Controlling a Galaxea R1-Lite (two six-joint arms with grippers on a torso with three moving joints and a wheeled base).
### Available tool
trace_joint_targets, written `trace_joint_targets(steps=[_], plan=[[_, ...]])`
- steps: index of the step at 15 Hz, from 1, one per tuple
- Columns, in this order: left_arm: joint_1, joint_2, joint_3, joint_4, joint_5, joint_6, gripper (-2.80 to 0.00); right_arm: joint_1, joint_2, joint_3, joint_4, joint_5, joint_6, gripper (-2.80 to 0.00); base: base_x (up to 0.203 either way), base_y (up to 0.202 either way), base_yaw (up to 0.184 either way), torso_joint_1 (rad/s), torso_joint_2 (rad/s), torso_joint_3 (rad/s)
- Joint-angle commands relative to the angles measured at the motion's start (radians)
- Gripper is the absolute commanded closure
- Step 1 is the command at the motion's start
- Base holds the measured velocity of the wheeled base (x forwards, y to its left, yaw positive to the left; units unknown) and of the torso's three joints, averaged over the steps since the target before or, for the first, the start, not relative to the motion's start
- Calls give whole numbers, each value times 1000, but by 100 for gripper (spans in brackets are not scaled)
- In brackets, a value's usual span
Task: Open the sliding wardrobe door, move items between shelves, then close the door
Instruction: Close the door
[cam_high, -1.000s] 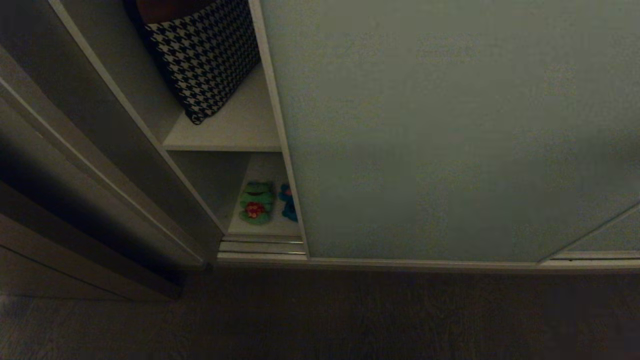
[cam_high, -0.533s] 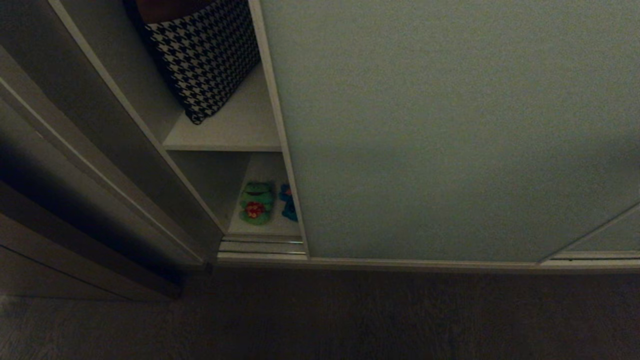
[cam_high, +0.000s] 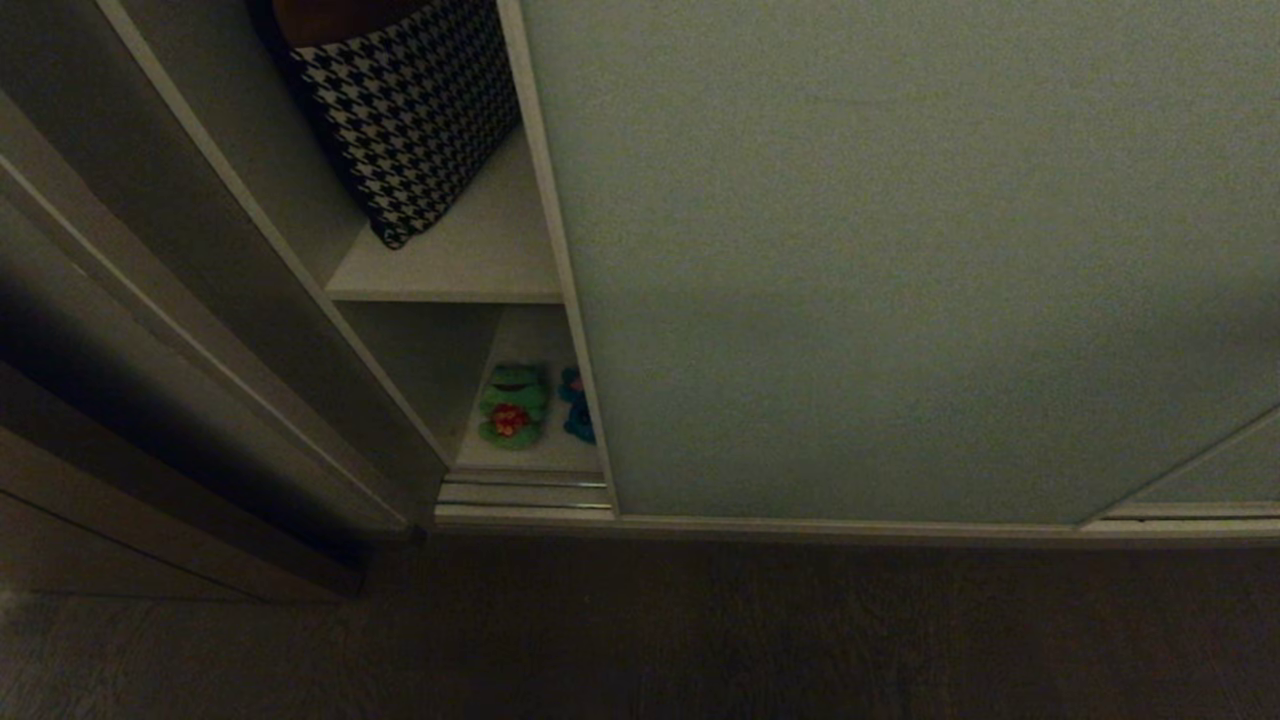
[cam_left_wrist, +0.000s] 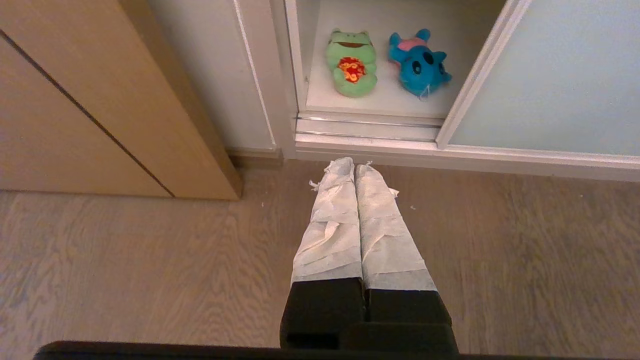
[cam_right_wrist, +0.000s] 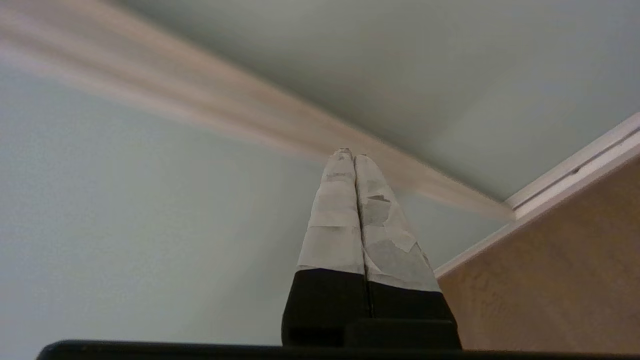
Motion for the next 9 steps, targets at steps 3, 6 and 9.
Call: trace_joint_targets(steps=[3, 6, 9], plan=[[0, 2, 0, -1, 0, 0, 0, 63, 38, 2, -16, -96, 8, 0, 0, 0, 0, 0, 0, 0], [0, 2, 0, -1, 0, 0, 0, 97, 38, 2, -17, -111, 9, 0, 0, 0, 0, 0, 0, 0], [0, 2, 0, -1, 0, 0, 0, 120, 45, 2, -18, -112, 9, 0, 0, 0, 0, 0, 0, 0]])
